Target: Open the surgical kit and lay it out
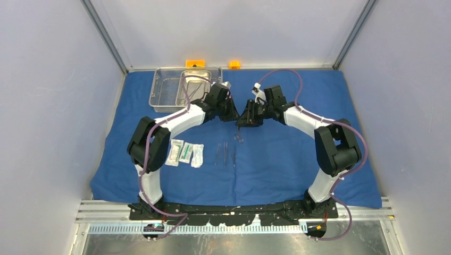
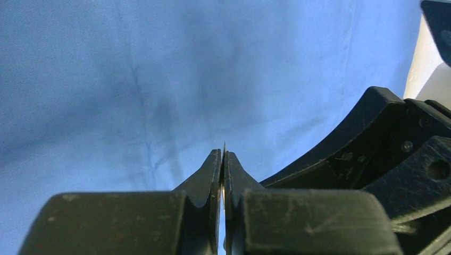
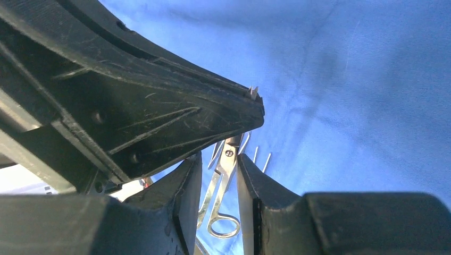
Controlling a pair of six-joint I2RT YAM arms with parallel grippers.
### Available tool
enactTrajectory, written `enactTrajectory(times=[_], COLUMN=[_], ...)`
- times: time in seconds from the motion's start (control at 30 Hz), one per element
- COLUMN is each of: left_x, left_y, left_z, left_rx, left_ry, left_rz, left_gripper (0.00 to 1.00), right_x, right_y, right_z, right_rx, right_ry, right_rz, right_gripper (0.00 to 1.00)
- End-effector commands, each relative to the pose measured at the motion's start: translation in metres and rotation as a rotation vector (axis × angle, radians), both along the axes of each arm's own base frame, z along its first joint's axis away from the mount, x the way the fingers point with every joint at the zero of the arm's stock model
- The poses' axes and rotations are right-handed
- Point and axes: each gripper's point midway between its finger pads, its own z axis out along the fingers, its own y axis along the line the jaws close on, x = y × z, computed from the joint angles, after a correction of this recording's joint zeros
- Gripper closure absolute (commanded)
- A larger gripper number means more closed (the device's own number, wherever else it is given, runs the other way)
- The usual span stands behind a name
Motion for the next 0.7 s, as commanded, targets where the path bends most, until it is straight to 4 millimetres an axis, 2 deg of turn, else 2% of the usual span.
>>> enactTrajectory(times=[0.0,0.3,0.4,0.67], left_x=[0.0068,0.0067,0.0069,0.0074], left_y=[-0.0091,-0.0071,-0.008,-0.0074], left_z=[0.0221,0.0222,0.0233,0.022], left_rx=[-0.039,-0.034,-0.037,-0.034], left_ry=[-0.038,-0.04,-0.041,-0.048], left_rz=[0.004,0.009,0.009,0.004], left_gripper=[1.0,1.0,1.0,1.0], right_x=[0.0098,0.0105,0.0114,0.0128], right_y=[0.0077,0.0078,0.0085,0.006], right_z=[0.0073,0.0018,0.0013,0.005], right_rx=[-0.002,-0.025,-0.025,-0.039], right_ry=[-0.037,-0.031,-0.029,-0.035], right_rz=[0.007,0.007,0.007,-0.013], right_gripper=[0.65,0.66,0.69,0.86])
